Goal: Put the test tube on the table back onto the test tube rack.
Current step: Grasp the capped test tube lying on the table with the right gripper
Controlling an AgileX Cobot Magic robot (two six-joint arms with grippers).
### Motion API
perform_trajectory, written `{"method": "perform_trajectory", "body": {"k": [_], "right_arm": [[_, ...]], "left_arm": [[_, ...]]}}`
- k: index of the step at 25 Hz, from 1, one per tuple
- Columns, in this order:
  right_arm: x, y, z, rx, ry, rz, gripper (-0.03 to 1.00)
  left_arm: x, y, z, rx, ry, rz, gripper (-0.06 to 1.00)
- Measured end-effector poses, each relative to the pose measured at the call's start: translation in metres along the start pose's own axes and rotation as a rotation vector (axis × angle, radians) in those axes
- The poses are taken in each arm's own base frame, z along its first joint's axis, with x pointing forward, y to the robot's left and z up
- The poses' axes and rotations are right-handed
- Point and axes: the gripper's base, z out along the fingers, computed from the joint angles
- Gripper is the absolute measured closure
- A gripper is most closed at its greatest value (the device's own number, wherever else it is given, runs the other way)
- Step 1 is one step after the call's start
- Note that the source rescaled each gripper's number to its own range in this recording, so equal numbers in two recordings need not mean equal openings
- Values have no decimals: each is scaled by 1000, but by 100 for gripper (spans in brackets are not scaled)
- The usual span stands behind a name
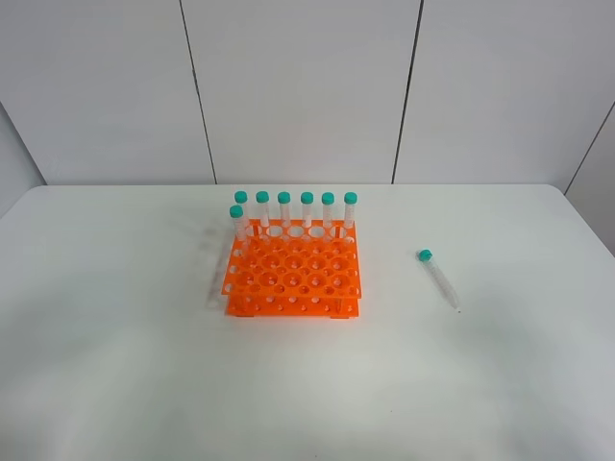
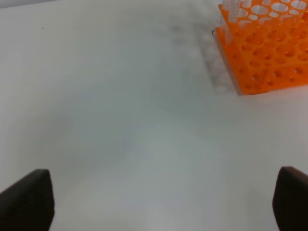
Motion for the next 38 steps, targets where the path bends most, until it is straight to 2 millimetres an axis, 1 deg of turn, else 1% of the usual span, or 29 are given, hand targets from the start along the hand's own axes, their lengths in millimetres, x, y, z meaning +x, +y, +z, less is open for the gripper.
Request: {"method": "perform_trajectory", "body": {"k": [38], "right_arm": [[0, 0, 0, 4, 0, -2, 46]], "left_arm": [[0, 0, 0, 0, 0, 0, -6]]}}
